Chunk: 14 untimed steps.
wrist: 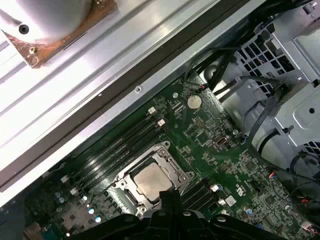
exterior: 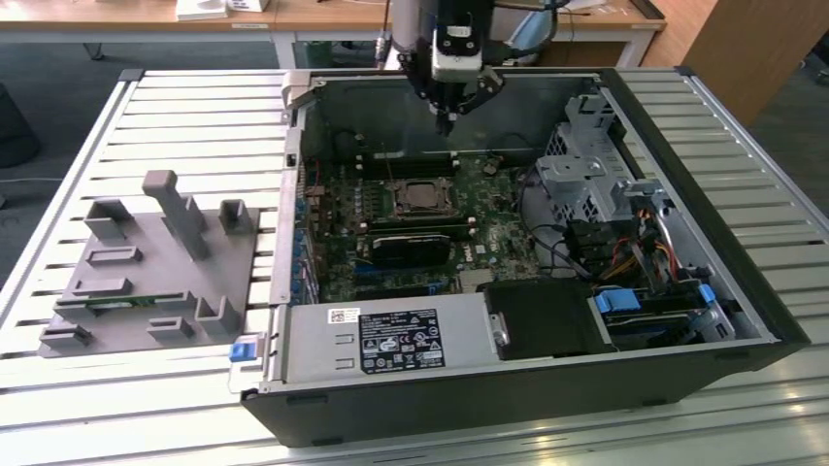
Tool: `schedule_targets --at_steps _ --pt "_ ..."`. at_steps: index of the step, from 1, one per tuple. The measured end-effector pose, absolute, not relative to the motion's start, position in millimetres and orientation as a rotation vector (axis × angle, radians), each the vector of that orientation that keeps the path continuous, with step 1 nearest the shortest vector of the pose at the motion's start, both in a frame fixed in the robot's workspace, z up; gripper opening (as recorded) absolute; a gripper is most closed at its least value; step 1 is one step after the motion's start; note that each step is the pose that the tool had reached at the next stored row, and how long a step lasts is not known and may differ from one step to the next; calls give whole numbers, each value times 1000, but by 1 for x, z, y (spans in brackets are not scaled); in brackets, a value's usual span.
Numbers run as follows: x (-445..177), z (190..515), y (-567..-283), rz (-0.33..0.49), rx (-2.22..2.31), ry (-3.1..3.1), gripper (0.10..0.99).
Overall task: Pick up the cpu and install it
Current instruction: 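Install the first cpu locking lever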
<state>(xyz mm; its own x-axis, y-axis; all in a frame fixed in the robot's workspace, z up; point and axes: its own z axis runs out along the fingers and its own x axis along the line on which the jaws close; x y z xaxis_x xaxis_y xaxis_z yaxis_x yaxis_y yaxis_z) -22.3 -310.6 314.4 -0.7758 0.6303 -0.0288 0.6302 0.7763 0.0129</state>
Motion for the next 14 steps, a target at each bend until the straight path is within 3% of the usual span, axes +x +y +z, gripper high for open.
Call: schedule_targets --at_steps 14 --pt "-68 356 -355 33 603 3058 122"
